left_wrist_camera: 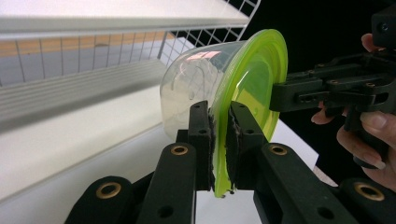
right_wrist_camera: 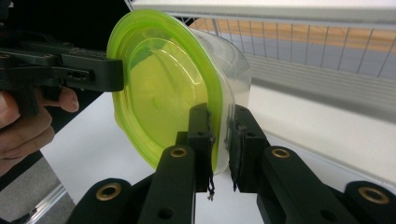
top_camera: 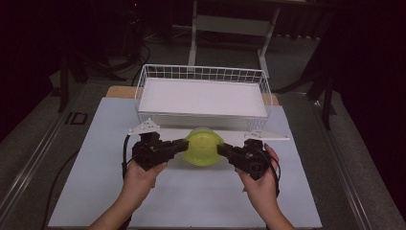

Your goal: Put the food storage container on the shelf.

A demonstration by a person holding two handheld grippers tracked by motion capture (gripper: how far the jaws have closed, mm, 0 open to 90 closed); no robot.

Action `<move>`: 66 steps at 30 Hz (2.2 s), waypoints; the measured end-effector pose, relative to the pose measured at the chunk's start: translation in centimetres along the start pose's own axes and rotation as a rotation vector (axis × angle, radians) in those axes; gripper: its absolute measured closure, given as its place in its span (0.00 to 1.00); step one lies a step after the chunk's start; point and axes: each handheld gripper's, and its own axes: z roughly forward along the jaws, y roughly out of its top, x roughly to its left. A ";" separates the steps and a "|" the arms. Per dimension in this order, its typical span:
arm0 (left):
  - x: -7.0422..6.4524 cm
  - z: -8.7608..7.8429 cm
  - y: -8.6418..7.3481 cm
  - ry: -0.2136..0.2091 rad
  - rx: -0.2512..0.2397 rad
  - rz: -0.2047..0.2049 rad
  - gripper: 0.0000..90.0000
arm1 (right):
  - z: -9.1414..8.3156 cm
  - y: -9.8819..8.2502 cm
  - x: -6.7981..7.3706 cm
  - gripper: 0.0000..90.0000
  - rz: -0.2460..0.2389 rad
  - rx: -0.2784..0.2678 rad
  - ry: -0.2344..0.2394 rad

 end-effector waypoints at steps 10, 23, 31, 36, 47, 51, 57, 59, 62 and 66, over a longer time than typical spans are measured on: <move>0.1 0.0 2.3 0.017 -0.002 0.019 0.91 | 0.0 2.4 -0.4 0.89 0.003 -0.001 -0.005; 0.5 0.2 6.4 0.026 -0.020 0.016 0.91 | 0.0 6.1 -1.0 0.89 0.018 -0.024 -0.013; 1.1 0.7 7.7 0.029 -0.015 -0.003 0.91 | 0.4 7.2 -1.7 0.89 0.042 -0.027 -0.014; 1.6 1.1 8.8 0.030 -0.008 -0.013 0.91 | 0.7 8.2 -2.0 0.89 0.050 -0.021 -0.026; 3.4 2.0 11.3 0.052 0.013 -0.006 0.90 | 2.1 11.0 -3.1 0.89 0.089 0.009 -0.039; 4.3 2.2 11.5 0.029 0.018 -0.022 0.90 | 2.6 11.7 -3.2 0.89 0.096 0.023 -0.047; 4.4 2.7 11.1 0.027 0.021 0.013 0.80 | 3.4 11.8 -4.6 0.89 0.162 0.043 -0.013; 4.6 3.0 10.9 0.024 0.033 0.003 0.79 | 3.6 11.8 -5.0 0.89 0.188 0.043 -0.002; 4.7 3.2 10.8 0.025 0.032 -0.013 0.76 | 3.7 11.8 -5.1 0.89 0.207 0.044 0.014; 4.9 3.2 10.7 0.031 0.013 -0.042 0.74 | 3.8 12.4 -5.2 0.89 0.227 0.063 0.010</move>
